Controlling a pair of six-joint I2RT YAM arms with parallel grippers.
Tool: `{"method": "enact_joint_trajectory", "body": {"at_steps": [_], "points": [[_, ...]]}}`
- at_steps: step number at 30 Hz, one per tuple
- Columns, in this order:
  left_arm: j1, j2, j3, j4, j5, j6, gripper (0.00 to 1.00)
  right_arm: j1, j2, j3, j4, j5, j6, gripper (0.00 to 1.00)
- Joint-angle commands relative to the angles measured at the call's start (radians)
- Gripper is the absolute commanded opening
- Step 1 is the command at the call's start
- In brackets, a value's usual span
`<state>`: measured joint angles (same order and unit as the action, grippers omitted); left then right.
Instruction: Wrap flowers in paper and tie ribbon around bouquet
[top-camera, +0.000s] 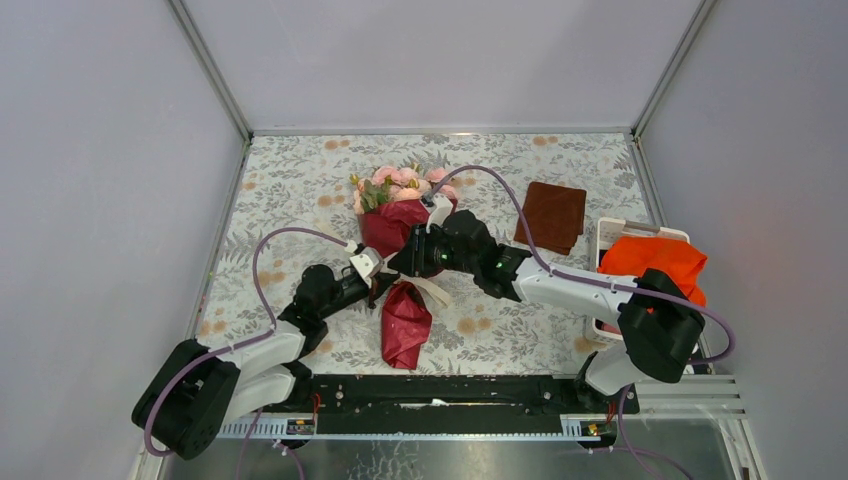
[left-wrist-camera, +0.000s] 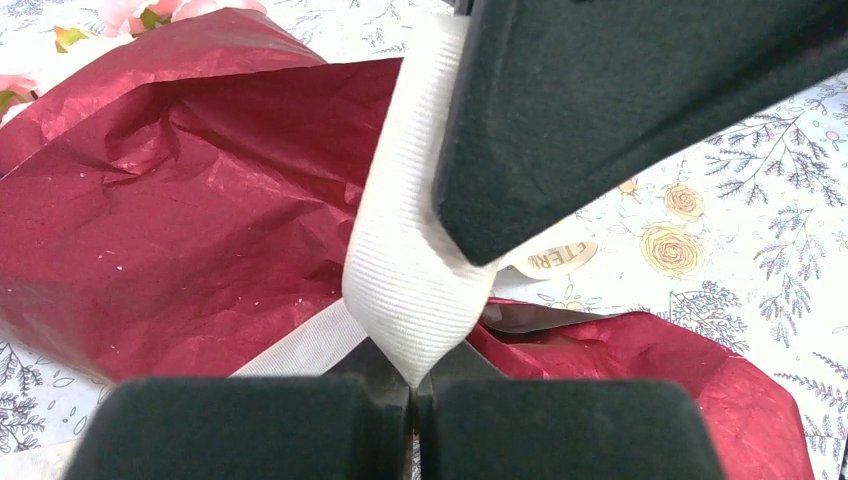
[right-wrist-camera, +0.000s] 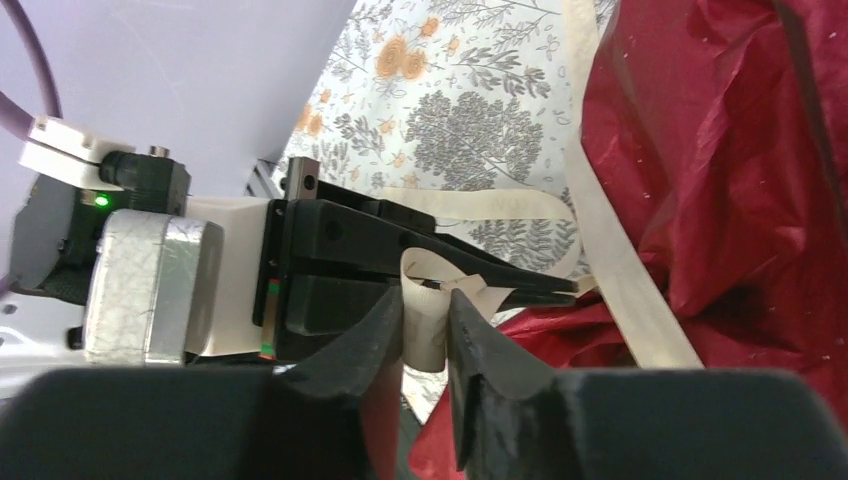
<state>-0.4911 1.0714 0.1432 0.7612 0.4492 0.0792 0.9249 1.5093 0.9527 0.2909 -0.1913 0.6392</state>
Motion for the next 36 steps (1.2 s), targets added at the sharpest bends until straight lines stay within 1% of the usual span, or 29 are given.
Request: {"method": "enact_joint_trajectory", "body": {"at_steps": [1,2,5,6,7,8,9,10,11,12,13,14,15,16,17,18,19,20,21,22,23,26,28,30,32,33,36], "points": [[-0.007,0.004,0.009,0.037,0.002,0.007,0.00,0.005,-0.009,0.012,0.079,-0.030,0.055,0.11],[-0.007,0.003,0.010,0.035,0.003,0.007,0.00,0.003,-0.018,0.002,0.080,-0.024,0.051,0.01],[-0.006,-0.010,0.031,-0.011,0.048,0.027,0.00,-0.019,-0.043,-0.021,0.057,-0.009,0.030,0.00],[-0.006,-0.024,0.047,-0.045,0.083,0.037,0.19,-0.030,-0.050,-0.029,0.047,-0.004,0.021,0.00],[-0.005,-0.043,0.069,-0.087,0.116,0.054,0.43,-0.044,-0.056,-0.039,0.039,-0.003,0.013,0.00],[0.000,-0.063,0.108,-0.162,0.164,0.089,0.63,-0.058,-0.059,-0.048,0.034,-0.005,0.007,0.00],[0.004,-0.080,0.161,-0.285,0.220,0.164,0.85,-0.070,-0.063,-0.053,0.028,-0.010,0.000,0.00],[0.006,-0.090,0.226,-0.438,0.250,0.271,0.96,-0.080,-0.066,-0.054,0.022,-0.017,-0.009,0.00],[0.012,-0.093,0.287,-0.578,0.248,0.353,0.98,-0.085,-0.070,-0.053,0.016,-0.020,-0.020,0.00],[0.033,-0.088,0.335,-0.691,0.239,0.438,0.99,-0.089,-0.076,-0.051,0.012,-0.025,-0.026,0.00],[0.080,-0.074,0.384,-0.839,0.267,0.560,0.98,-0.090,-0.082,-0.051,0.012,-0.034,-0.030,0.00],[0.161,-0.050,0.430,-0.989,0.333,0.714,0.98,-0.091,-0.086,-0.051,0.015,-0.041,-0.032,0.00],[0.250,-0.020,0.473,-1.137,0.407,0.902,0.98,-0.090,-0.088,-0.052,0.017,-0.050,-0.034,0.00],[0.341,0.027,0.517,-1.275,0.463,1.070,0.97,-0.090,-0.089,-0.052,0.019,-0.057,-0.036,0.00],[0.398,0.077,0.558,-1.367,0.462,1.221,0.91,-0.090,-0.089,-0.054,0.019,-0.061,-0.040,0.00],[0.422,0.130,0.589,-1.403,0.422,1.304,0.84,-0.091,-0.088,-0.058,0.020,-0.061,-0.043,0.00],[0.426,0.172,0.604,-1.398,0.375,1.361,0.78,-0.092,-0.087,-0.063,0.026,-0.061,-0.047,0.00],[0.427,0.205,0.597,-1.374,0.350,1.426,0.73,-0.092,-0.087,-0.067,0.033,-0.061,-0.049,0.00],[0.424,0.217,0.580,-1.329,0.338,1.469,0.70,-0.092,-0.086,-0.069,0.040,-0.064,-0.049,0.00],[0.413,0.233,0.565,-1.276,0.326,1.483,0.69,-0.092,-0.085,-0.068,0.044,-0.067,-0.049,0.00],[0.396,0.253,0.561,-1.212,0.309,1.455,0.69,-0.093,-0.087,-0.068,0.049,-0.070,-0.052,0.00],[0.358,0.320,0.554,-1.001,0.267,1.272,0.61,-0.092,-0.093,-0.069,0.053,-0.068,-0.054,0.00],[0.343,0.335,0.528,-0.909,0.244,1.264,0.60,-0.092,-0.100,-0.070,0.046,-0.061,-0.057,0.00],[0.328,0.355,0.524,-0.931,0.230,1.322,0.60,-0.092,-0.107,-0.072,0.039,-0.052,-0.061,0.00],[0.315,0.374,0.519,-0.940,0.209,1.348,0.59,-0.093,-0.107,-0.072,0.032,-0.046,-0.068,0.00],[0.310,0.381,0.511,-0.910,0.197,1.344,0.56,-0.094,-0.106,-0.072,0.028,-0.046,-0.071,0.00],[0.303,0.387,0.489,-0.849,0.183,1.331,0.39,-0.096,-0.101,-0.072,0.028,-0.051,-0.073,0.00]]}}
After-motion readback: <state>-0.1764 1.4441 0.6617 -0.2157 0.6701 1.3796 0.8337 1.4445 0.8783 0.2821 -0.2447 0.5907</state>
